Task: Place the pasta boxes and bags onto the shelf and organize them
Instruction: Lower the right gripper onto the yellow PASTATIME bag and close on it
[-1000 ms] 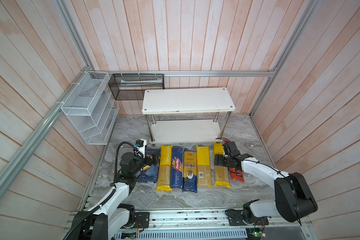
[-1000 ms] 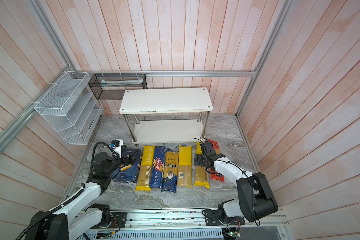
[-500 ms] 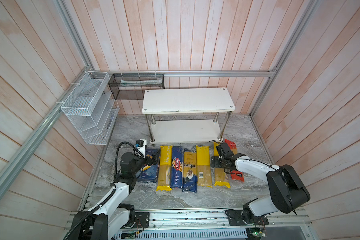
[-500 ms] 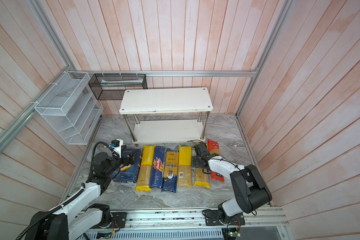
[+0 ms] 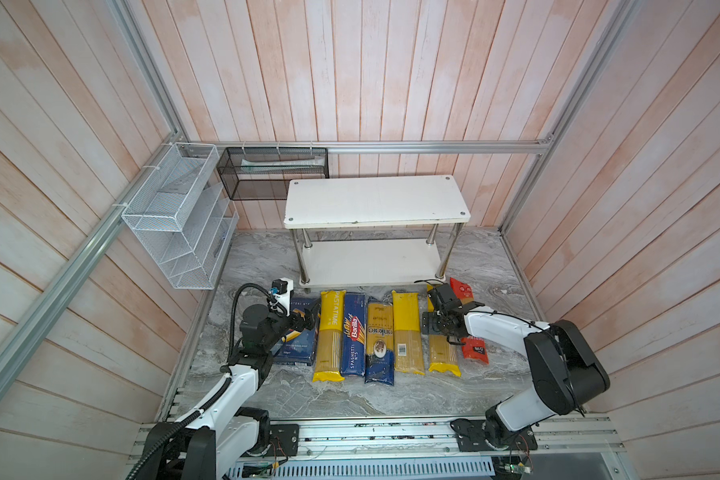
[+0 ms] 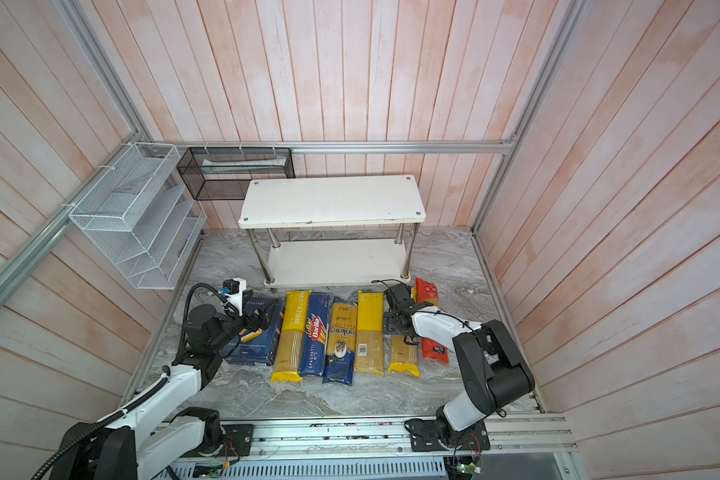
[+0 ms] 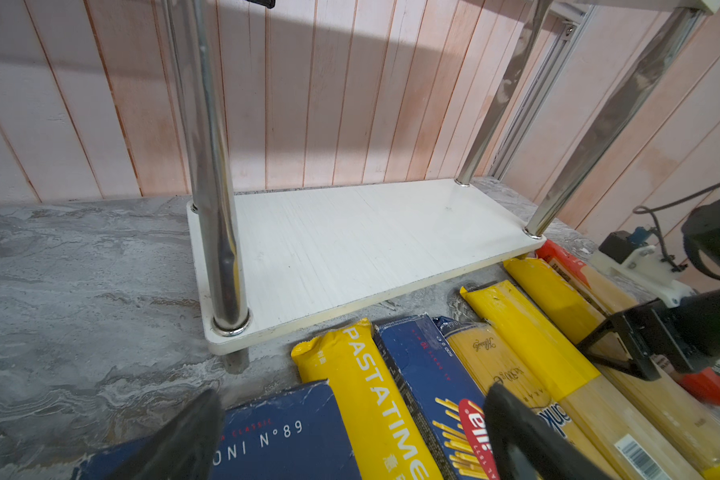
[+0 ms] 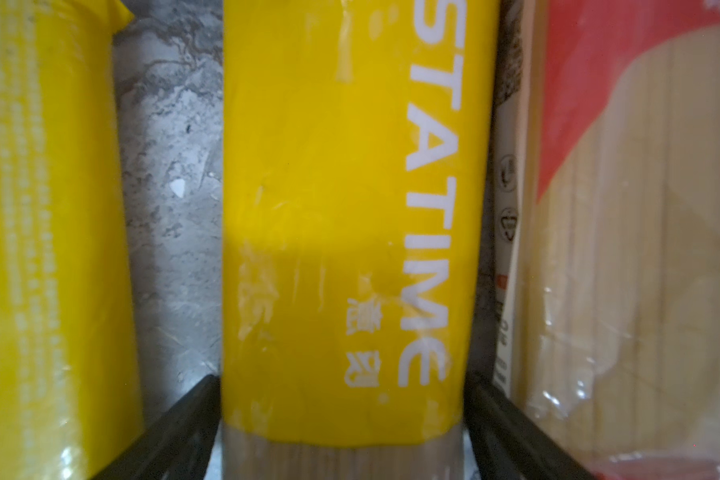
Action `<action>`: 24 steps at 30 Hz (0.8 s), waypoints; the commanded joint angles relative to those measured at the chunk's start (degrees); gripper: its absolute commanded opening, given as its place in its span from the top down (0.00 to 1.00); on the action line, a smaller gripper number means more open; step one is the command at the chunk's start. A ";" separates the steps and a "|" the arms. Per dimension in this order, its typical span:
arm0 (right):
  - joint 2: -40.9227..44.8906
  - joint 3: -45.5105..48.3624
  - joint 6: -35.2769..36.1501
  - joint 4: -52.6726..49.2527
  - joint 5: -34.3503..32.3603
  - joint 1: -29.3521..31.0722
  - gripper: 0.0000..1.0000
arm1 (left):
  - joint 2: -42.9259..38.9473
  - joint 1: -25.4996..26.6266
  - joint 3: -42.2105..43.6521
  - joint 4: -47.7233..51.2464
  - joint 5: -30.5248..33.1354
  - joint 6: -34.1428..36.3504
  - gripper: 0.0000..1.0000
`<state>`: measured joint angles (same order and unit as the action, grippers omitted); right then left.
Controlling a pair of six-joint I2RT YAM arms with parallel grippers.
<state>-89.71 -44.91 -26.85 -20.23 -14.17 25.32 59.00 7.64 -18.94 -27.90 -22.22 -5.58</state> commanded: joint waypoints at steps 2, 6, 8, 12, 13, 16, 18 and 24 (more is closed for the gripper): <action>-1.72 1.05 -0.44 -2.21 -0.34 0.50 0.08 | 0.42 0.13 -0.44 -0.77 -1.26 0.84 0.00; 0.49 3.79 -0.81 1.51 1.67 1.13 0.10 | 0.13 0.10 -0.29 -0.92 -1.07 0.82 0.00; 1.91 5.16 -1.34 3.17 1.85 1.13 0.11 | 0.15 0.10 -0.22 -0.93 -1.17 0.84 0.00; 3.55 6.71 -2.06 5.14 0.67 1.52 0.12 | 0.66 0.11 -0.65 -0.67 -0.75 0.75 0.00; 3.58 6.76 -1.98 5.46 0.56 1.66 0.12 | 0.74 0.10 -0.67 -0.58 -0.83 0.73 0.00; 2.69 6.26 -2.20 4.91 -0.04 2.08 0.13 | 0.56 0.10 -0.57 -0.64 -1.04 0.84 0.00; 2.02 5.97 -2.59 4.41 -0.66 2.36 0.14 | 0.09 0.14 -0.19 -0.88 -0.92 0.82 0.00; 2.89 6.81 -3.84 4.74 -1.73 3.29 0.18 | -0.28 0.10 0.11 -1.17 -0.66 0.58 0.00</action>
<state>-86.43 -39.42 -29.15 -13.85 -16.08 27.68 59.33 7.64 -18.94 -27.94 -22.24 -5.58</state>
